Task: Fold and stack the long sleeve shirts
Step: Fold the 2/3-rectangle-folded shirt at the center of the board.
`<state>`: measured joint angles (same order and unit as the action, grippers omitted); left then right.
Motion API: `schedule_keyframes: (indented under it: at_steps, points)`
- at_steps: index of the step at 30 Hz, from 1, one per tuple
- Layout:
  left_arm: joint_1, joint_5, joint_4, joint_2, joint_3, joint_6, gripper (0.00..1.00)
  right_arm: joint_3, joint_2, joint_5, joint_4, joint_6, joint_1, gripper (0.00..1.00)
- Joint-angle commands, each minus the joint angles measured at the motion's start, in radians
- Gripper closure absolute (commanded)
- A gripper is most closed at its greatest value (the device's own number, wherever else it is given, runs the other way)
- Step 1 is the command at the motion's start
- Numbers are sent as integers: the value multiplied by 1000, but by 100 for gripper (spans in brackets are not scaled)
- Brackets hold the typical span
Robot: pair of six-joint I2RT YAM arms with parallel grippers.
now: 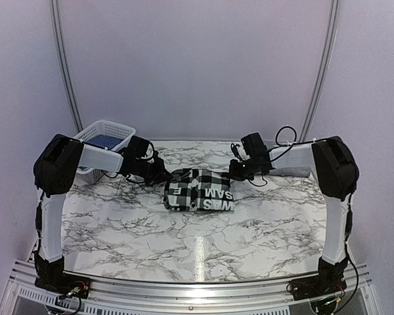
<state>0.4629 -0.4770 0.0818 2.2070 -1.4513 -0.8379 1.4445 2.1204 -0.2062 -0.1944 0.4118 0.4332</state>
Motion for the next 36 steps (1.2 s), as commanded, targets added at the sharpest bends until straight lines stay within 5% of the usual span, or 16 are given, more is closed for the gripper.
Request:
schedule_keyframes:
  at_steps: [1,7,14,16,20,22,27,32,36]
  points:
    - [3,11,82,-134,101,-18,100,-74,-131,15,14,9,5,100]
    - [-5,33,24,-151,51,11,100,29,-110,61,-64,-24,-1,100]
    - [-60,14,-16,-1,-123,42,100,144,27,49,-54,-24,-51,100]
    - [-71,3,-35,42,-181,68,82,185,61,29,-53,-27,-65,94]
    - [-81,18,-46,32,-195,93,43,262,67,12,-83,-48,-65,59]
    - [-81,41,-47,-22,-160,108,27,264,39,19,-87,-56,-59,53]
    - [-74,60,-11,-170,21,116,28,250,-26,26,-95,-69,-9,54]
    - [-60,53,77,-286,242,117,44,258,-36,-11,-30,-78,82,58]
    - [-34,10,111,-268,251,128,48,365,58,-55,31,-94,140,63]
